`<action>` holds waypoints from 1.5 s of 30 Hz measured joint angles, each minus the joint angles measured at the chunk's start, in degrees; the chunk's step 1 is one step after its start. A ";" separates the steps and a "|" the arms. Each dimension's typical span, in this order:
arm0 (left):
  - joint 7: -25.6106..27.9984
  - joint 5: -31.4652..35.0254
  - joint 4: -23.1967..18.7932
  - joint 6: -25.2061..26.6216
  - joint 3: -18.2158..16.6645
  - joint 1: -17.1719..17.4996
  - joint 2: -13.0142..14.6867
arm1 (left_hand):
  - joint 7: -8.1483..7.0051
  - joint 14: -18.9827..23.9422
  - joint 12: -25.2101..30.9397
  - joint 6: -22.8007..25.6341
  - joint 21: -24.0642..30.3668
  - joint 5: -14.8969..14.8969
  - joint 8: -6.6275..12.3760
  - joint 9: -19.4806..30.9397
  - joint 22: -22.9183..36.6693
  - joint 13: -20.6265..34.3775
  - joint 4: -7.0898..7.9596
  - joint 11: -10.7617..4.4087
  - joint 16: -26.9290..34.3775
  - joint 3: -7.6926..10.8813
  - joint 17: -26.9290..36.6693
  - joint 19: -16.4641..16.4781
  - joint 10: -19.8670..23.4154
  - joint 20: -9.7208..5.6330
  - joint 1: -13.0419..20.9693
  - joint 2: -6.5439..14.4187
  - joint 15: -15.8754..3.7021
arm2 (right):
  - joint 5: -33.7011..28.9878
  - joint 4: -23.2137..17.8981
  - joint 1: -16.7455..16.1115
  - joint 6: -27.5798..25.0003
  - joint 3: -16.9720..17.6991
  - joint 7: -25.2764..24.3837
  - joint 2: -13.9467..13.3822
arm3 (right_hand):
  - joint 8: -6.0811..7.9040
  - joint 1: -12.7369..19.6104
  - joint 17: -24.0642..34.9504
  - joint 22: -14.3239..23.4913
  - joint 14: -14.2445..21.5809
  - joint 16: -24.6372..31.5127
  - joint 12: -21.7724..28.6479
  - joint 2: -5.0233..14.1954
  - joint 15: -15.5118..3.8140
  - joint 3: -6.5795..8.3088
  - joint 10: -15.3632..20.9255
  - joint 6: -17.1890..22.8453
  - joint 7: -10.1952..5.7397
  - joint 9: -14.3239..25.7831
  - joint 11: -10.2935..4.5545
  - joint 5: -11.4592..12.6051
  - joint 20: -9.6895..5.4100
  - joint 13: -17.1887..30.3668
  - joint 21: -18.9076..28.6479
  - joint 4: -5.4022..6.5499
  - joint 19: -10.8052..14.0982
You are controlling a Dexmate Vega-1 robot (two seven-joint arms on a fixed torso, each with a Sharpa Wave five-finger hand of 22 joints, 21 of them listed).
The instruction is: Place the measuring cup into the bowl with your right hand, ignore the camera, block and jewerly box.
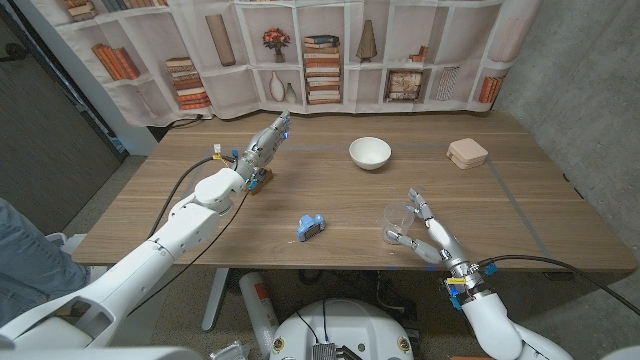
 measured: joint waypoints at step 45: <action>0.34 -0.63 -0.11 0.17 -0.58 0.73 0.65 | 0.00 0.00 0.00 0.00 0.00 0.00 -0.01 0.00 0.00 0.00 -0.25 0.00 0.00 -0.24 0.00 0.21 0.00 0.20 0.31 0.31 0.00 | 1.69 3.58 4.97 0.06 -5.13 -2.24 -0.05 | 1.45 1.60 0.01 0.29 3.02 0.66 1.51 0.96 -1.35 -1.11 4.13 3.49 -0.81 0.00 -0.61 1.11 0.11 0.00 -0.66 0.64 2.96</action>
